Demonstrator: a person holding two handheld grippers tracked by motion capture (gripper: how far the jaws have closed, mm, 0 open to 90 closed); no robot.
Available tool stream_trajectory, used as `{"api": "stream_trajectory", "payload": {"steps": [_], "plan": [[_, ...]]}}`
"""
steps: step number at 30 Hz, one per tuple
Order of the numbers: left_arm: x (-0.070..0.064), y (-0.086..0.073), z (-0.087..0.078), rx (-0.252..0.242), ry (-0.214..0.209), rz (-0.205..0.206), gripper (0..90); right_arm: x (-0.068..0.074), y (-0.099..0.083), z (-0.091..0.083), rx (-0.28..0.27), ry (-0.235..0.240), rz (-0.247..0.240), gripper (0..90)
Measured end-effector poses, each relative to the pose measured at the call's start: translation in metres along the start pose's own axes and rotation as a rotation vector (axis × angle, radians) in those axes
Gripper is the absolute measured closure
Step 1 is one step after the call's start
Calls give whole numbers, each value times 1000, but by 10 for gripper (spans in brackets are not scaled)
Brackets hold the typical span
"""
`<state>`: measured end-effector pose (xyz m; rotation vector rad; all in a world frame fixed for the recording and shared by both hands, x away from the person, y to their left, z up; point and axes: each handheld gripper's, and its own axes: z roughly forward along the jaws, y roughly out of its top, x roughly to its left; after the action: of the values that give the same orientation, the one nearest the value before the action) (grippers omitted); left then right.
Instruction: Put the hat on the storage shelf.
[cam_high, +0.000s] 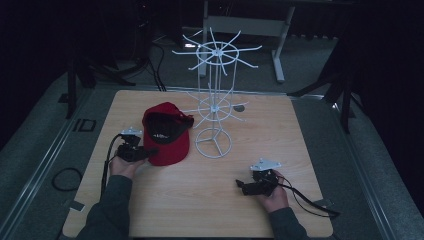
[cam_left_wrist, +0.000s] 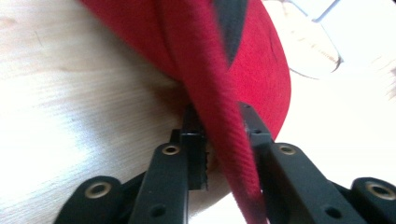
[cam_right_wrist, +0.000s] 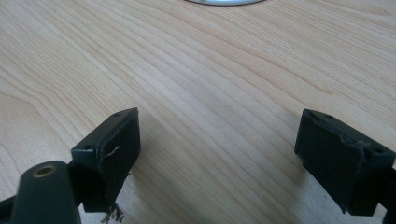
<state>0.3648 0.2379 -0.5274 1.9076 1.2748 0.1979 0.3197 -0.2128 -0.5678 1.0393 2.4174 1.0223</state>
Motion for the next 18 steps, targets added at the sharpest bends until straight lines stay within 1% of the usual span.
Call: {"api": "stream_trajectory", "payload": {"steps": [1, 2, 3, 4, 5, 6, 7, 8, 13, 18], "plan": [[-1, 0, -3, -16, -5, -4, 805, 0, 0, 0, -1, 0, 0, 140], [-1, 0, -3, -16, -5, -4, 827, 0, 0, 0, -1, 0, 0, 140], [-1, 1, -5, -35, -16, -16, 827, 0, 0, 0, -1, 0, 0, 140], [-1, 1, -8, -56, -26, -29, 851, 0, 0, 0, 0, -1, 0, 140], [-3, 1, -10, -61, -18, -17, 860, 0, 0, 0, 0, -1, 0, 140], [-9, 2, -12, -65, 0, 6, 861, 0, 0, 0, -1, 0, 0, 140], [-9, 2, -12, -65, 0, 6, 861, 0, 0, 0, -1, 0, 0, 140], [-11, 3, -13, -67, 15, 18, 861, 0, 0, 0, 0, -1, -1, 140], [-14, 2, -15, -95, 47, 36, 861, 0, 0, 0, -1, 0, -2, 140], [-16, 3, -20, -132, 53, 42, 861, 0, 0, 0, -1, -1, -2, 140]]}}
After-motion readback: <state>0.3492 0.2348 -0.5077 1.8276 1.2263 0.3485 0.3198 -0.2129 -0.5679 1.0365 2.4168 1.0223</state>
